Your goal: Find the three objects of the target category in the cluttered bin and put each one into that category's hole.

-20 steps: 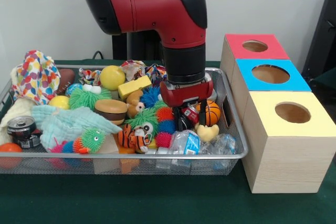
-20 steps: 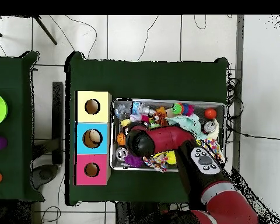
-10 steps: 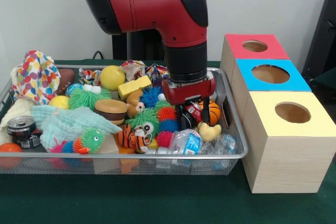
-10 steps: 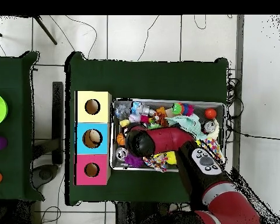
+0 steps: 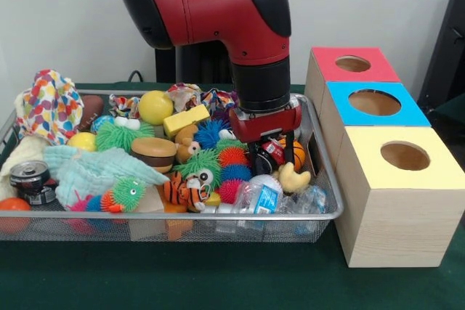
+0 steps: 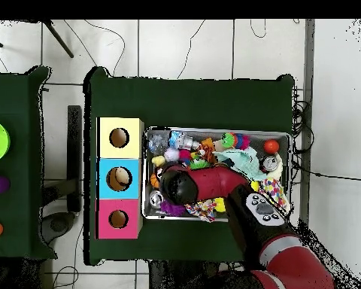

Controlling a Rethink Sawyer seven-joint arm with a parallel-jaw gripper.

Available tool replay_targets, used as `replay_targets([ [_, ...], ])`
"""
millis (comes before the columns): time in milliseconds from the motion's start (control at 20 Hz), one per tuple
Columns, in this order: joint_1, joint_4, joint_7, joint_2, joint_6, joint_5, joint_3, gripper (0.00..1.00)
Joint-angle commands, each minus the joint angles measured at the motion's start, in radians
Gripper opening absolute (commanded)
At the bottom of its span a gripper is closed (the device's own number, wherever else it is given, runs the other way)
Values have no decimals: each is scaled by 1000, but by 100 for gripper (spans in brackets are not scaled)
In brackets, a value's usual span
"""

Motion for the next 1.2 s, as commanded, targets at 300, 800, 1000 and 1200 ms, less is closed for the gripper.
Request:
replay_targets([
  [300,-37,33,66,105,-24,3,113,100],
  [800,-38,26,87,113,-62,-2,134,100],
  [1000,-47,22,86,122,-83,-11,148,100],
  [1200,-54,15,91,131,-116,-23,151,100],
])
